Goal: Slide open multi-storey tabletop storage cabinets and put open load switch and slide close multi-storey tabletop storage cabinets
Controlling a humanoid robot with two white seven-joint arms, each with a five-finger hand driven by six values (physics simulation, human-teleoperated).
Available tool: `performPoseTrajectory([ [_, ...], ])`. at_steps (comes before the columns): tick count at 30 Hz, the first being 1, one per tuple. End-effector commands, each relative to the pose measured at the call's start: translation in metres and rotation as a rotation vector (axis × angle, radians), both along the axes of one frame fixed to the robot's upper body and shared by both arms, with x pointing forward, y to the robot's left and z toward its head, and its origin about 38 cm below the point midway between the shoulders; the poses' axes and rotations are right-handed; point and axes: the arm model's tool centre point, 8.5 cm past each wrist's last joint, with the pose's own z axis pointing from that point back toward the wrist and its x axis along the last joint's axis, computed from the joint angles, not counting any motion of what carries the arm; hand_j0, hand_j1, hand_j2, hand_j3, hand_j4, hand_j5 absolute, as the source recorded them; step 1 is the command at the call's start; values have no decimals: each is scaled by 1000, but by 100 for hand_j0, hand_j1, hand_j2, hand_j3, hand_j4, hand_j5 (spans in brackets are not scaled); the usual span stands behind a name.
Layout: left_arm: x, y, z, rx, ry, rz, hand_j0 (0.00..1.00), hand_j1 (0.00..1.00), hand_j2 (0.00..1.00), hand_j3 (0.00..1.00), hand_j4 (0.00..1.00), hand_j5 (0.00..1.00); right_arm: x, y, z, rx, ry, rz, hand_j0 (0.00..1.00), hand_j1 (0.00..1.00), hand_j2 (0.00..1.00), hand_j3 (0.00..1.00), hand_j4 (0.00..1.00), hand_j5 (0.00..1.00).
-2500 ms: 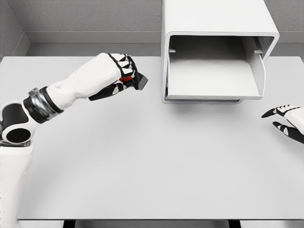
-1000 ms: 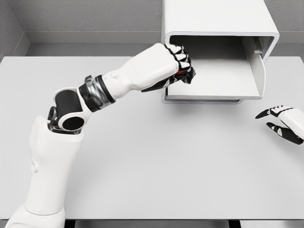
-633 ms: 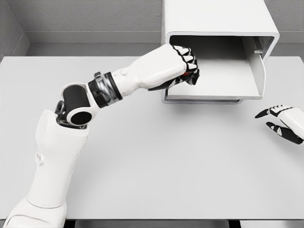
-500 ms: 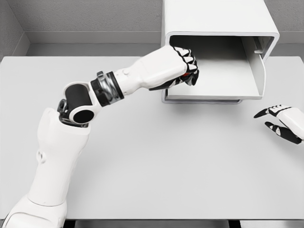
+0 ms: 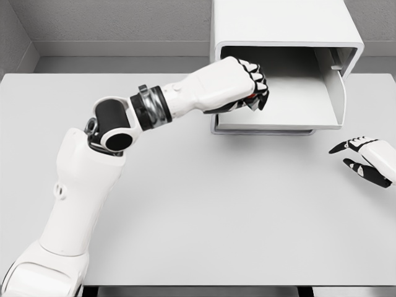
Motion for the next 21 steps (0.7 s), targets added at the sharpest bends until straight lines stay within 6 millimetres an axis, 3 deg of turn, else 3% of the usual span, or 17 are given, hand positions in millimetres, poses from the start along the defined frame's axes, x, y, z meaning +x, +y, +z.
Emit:
performPoseTrajectory([
  [1,1,-3,-5,5,19,-5,36,36,36,36,36,36,0,0,1,4,-1,-1,56,56,56,56,56,56],
  [9,0,-8,-1,15,6,-20,38,38,38,38,38,38,1,3,4,4,-10,11,56,56,56,56,56,56],
  [12,1,-8,1,15,2,-20,47,47,47,47,47,47,1,3,4,3,-7,12,56,56,56,56,56,56],
  [21,3,-8,-2,18,12,-17,55,55,55,55,55,55,1,5,3,-3,5,21,56,56,56,56,56,56],
])
